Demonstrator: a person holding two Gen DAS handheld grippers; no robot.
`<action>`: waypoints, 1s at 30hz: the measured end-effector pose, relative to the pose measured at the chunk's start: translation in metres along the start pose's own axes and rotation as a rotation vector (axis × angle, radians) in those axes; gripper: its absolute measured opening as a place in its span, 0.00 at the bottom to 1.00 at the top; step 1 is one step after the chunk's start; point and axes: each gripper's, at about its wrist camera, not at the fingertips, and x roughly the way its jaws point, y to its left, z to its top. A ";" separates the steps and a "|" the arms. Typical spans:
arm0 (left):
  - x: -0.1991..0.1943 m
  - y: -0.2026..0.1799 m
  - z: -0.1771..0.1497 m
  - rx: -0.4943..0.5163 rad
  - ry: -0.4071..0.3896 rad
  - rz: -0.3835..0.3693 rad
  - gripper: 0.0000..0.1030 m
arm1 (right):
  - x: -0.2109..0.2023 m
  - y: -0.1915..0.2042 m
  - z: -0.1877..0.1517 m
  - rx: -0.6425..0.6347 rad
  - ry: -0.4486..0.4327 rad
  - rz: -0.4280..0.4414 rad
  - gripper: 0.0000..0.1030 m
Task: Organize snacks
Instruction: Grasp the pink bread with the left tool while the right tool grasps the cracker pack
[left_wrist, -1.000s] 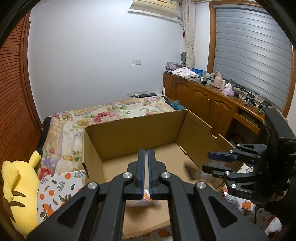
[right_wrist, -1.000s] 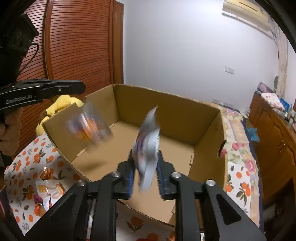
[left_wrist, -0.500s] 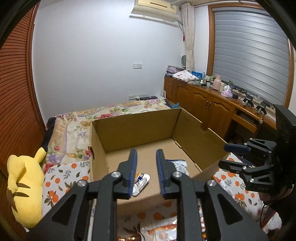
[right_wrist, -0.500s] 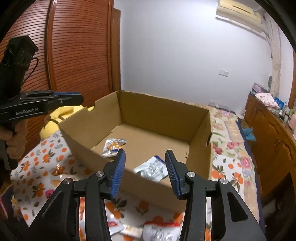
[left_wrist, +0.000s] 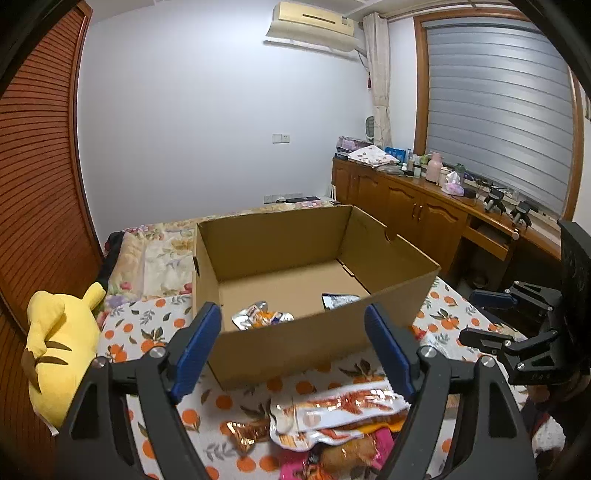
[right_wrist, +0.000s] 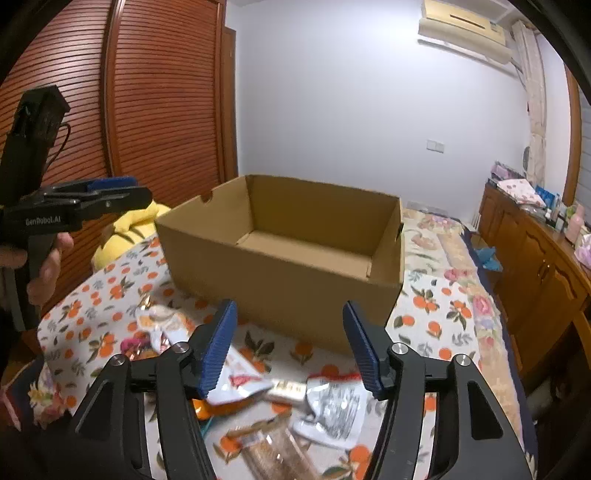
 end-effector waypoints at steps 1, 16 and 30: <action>-0.002 -0.001 -0.003 0.002 0.001 -0.001 0.78 | -0.002 0.001 -0.005 0.000 0.007 0.003 0.60; 0.000 -0.020 -0.082 -0.009 0.130 -0.063 0.78 | 0.002 0.000 -0.074 0.044 0.165 0.053 0.60; 0.007 -0.035 -0.123 0.031 0.217 -0.143 0.78 | 0.012 0.001 -0.102 0.061 0.223 0.072 0.60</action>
